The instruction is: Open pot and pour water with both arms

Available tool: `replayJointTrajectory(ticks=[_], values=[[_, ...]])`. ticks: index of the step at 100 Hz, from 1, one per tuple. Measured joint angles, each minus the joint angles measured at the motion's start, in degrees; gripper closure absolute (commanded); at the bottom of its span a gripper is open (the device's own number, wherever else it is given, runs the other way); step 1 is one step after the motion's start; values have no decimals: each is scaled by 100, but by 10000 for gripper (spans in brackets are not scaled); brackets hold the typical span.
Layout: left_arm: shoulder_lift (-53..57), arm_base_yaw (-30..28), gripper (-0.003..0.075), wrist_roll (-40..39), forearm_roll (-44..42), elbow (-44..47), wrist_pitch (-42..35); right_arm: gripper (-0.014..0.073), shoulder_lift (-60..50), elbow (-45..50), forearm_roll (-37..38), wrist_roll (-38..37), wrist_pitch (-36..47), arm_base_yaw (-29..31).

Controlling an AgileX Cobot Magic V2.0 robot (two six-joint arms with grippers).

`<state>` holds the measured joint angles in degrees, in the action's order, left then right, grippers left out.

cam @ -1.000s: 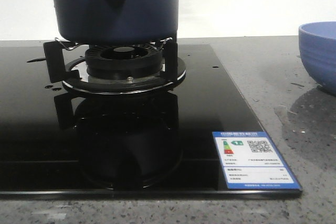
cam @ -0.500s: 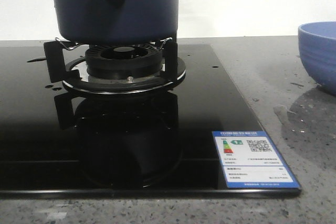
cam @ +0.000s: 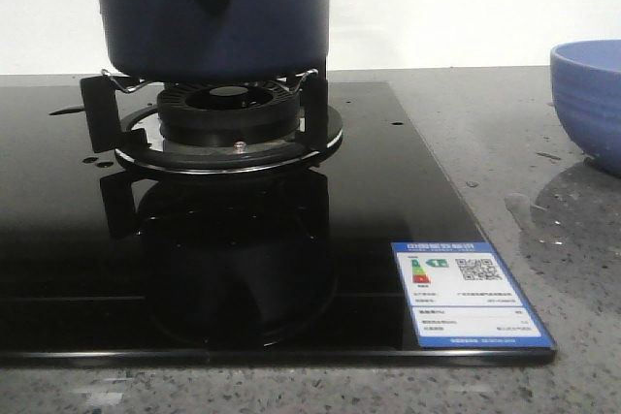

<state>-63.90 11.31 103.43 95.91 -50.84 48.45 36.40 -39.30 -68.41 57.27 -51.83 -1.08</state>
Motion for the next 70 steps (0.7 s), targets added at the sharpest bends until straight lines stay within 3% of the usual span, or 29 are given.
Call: replayJointTrajectory(ticks=[23,70], values=[[-905,0,162,0,10,-746,-88,15,0,0,-14,0,4,0],[-2071,0,166,399,138,-995,-155,17,0,0,-14,15,4,0]])
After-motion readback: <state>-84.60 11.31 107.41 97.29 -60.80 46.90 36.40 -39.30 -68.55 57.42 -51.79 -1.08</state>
